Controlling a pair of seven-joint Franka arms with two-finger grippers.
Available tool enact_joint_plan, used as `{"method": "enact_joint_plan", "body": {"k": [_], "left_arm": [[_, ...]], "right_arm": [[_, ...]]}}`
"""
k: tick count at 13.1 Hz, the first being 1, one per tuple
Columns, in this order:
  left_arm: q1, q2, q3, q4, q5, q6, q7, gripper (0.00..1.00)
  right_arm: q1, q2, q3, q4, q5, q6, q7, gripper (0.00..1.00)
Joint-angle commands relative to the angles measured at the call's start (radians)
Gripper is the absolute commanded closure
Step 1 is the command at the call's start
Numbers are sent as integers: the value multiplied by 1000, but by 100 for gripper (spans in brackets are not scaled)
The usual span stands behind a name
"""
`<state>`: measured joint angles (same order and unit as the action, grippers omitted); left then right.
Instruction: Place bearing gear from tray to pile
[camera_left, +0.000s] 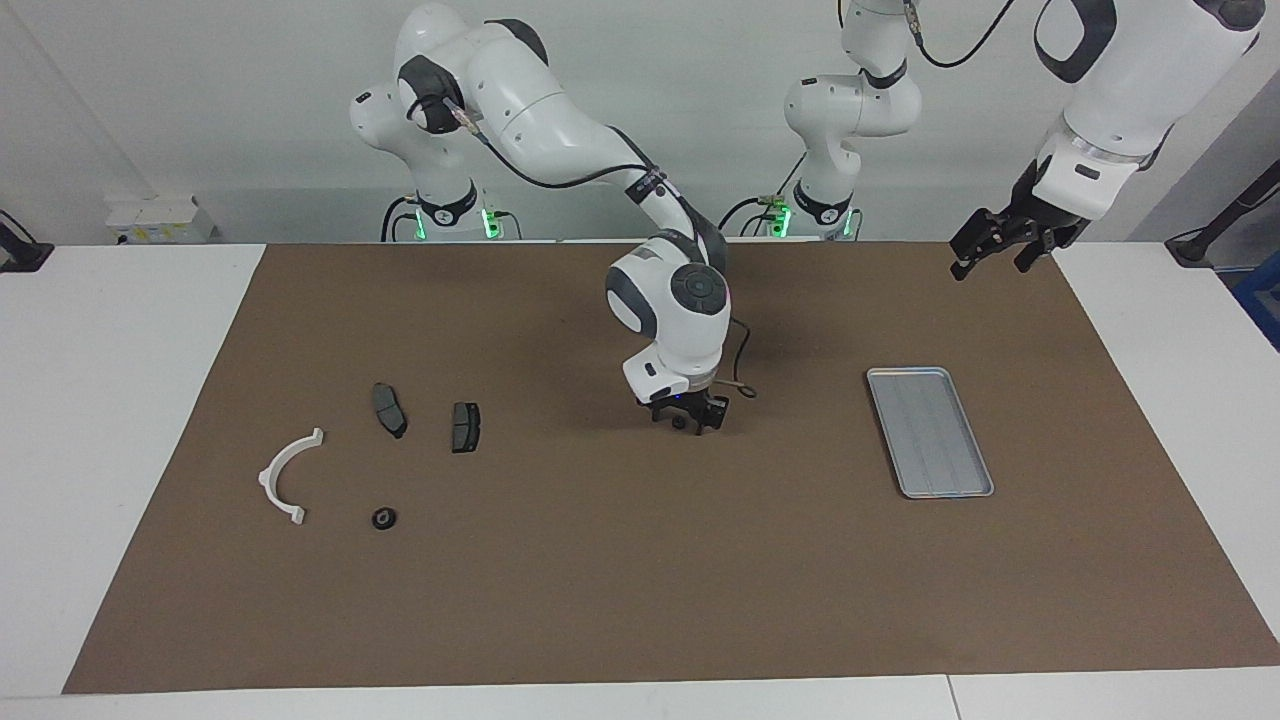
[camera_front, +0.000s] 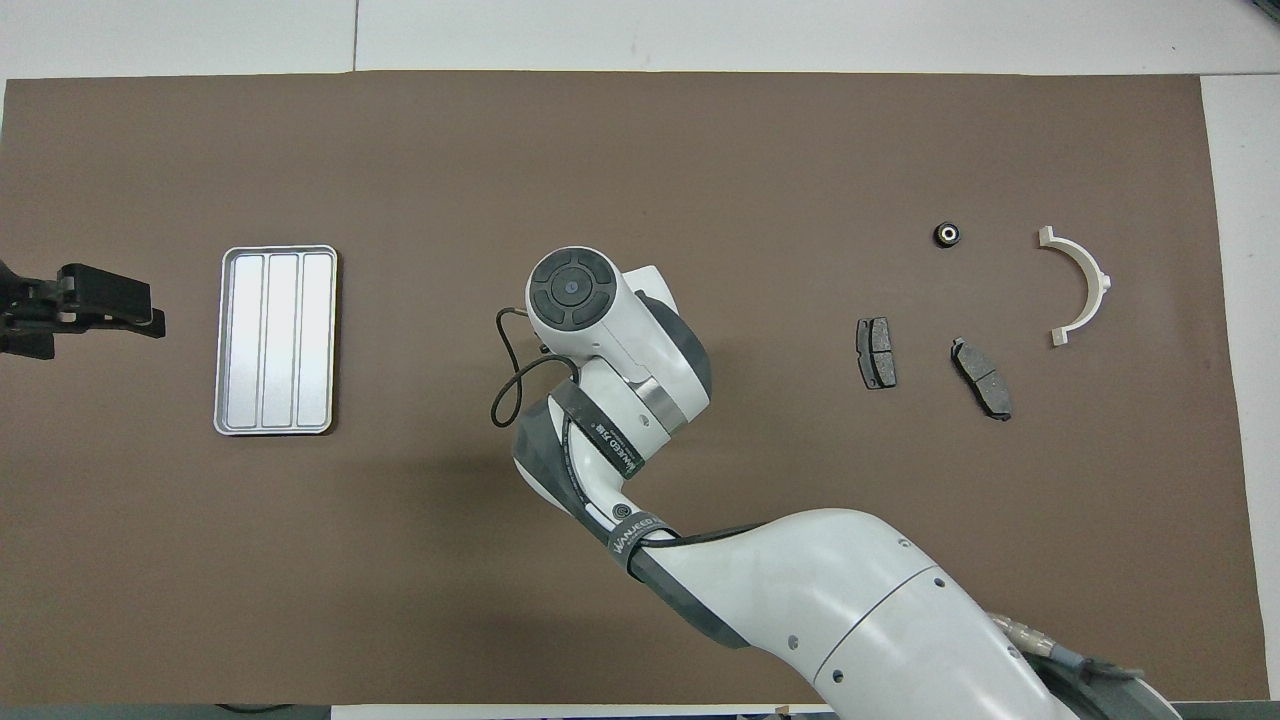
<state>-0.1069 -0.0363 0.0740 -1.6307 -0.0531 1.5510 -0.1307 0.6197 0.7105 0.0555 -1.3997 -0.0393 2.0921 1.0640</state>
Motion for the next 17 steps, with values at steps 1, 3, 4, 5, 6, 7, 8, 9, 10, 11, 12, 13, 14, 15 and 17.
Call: {"method": "enact_joint_plan", "body": {"k": [1, 3, 4, 5, 6, 7, 8, 9, 10, 11, 12, 13, 14, 15, 17], "left_arm": [[1, -1, -5, 12, -7, -29, 13, 0], [3, -7, 1, 8, -7, -22, 8, 0], [3, -8, 0, 8, -7, -20, 8, 0], [4, -10, 0, 6, -7, -25, 8, 0], [3, -10, -2, 5, -7, -23, 8, 0], [3, -13, -2, 3, -7, -26, 8, 0], [3, -13, -2, 0, -7, -25, 8, 0], [3, -14, -2, -1, -7, -25, 8, 0], [3, -14, -2, -1, -7, -25, 8, 0], [3, -14, -2, -1, -7, -25, 8, 0], [3, -13, -2, -1, -7, -25, 8, 0], [3, -14, -2, -1, -7, -25, 8, 0], [3, -14, -2, -1, -7, -25, 8, 0], [3, -14, -2, -1, -7, -25, 8, 0], [0, -14, -2, -3, -7, -37, 8, 0]], "right_arm": [[-6, -8, 3, -32, -2, 12, 8, 99], [-9, -8, 3, -30, -2, 14, 8, 100], [-9, -8, 3, -30, -4, 14, 8, 100], [-14, -9, 3, -22, -5, 2, 8, 100], [-18, -8, 3, -9, -10, -21, 4, 100], [-21, -8, 1, 11, -19, -59, -12, 100], [-41, -14, 0, 54, -17, -116, -57, 100], [-81, -19, 1, 123, -16, -203, -135, 100], [-131, -28, 1, 184, -8, -271, -230, 100], [-179, -52, 3, 204, -7, -309, -321, 100], [-220, -78, 3, 205, -5, -320, -414, 100], [-260, -98, 1, 203, -5, -328, -499, 100], [-300, -101, 1, 202, -5, -331, -595, 100], [-354, -101, 1, 196, -8, -320, -698, 100], [-434, -103, 1, 145, -5, -258, -850, 100]]}}
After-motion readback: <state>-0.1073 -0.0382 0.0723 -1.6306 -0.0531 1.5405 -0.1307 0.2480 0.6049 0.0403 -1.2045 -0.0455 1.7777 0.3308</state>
